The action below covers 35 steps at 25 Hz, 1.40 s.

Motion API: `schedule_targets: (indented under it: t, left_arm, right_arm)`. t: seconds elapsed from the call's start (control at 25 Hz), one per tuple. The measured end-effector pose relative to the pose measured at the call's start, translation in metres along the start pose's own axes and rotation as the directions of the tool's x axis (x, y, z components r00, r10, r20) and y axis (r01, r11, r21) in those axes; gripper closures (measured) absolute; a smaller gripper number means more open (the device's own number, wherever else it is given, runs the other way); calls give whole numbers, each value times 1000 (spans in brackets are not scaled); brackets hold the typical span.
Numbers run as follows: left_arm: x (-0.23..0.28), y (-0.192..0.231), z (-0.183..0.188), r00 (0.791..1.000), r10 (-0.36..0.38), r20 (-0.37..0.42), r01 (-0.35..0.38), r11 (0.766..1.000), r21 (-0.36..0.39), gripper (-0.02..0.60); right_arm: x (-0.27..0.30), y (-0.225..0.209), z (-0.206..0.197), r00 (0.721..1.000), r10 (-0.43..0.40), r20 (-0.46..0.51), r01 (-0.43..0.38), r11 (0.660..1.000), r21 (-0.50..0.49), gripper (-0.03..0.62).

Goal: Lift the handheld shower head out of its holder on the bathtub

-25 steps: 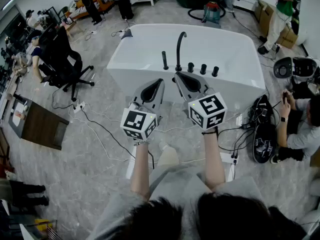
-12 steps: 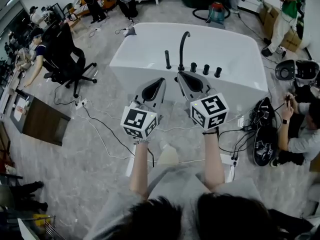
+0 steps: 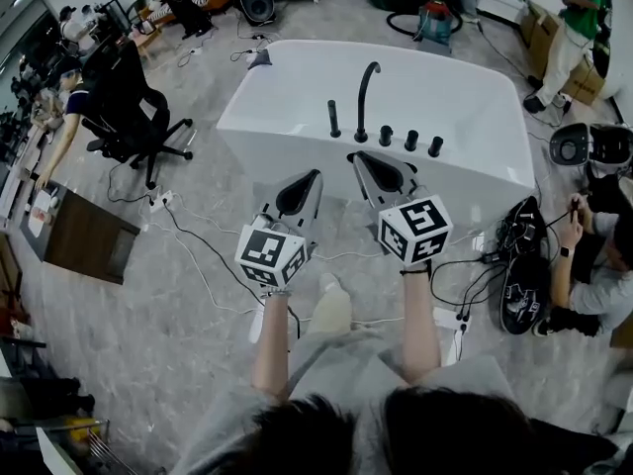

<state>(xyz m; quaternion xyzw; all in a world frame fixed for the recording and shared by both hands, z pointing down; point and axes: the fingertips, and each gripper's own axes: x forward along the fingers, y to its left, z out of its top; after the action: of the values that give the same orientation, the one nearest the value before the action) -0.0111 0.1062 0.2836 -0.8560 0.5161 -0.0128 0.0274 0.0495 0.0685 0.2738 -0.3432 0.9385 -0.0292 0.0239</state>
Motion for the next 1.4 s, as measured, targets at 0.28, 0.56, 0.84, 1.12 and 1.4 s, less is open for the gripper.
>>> schedule_targets:
  t: [0.28,0.56,0.84,1.12,1.4]
  left_arm:
    - [41,28,-7,1000,7,6,-7,1000,-21,575]
    - [87,66,-10,1000,-11,-3,11,1000,-28,575]
    - [127,105,-13,999,-42,-13,41,998,-48,575]
    - [161,140,-29,996,-82,-18,81,995,-62,575]
    - [183,177,-41,992,-121,-31,118,990,-74,575]
  right_arm:
    - [39,-22,-8,999,30,-26,-31,999,-16,594]
    - [86,-60,-9,999,19,-39,-19,1000,-6,594]
    - [137,-85,-8,998,7,-61,-7,1000,-8,594]
    - [179,-107,-20,997,-17,-81,15,1000,-22,594]
    - [223,-122,-25,995,-46,-88,45,999,-21,594]
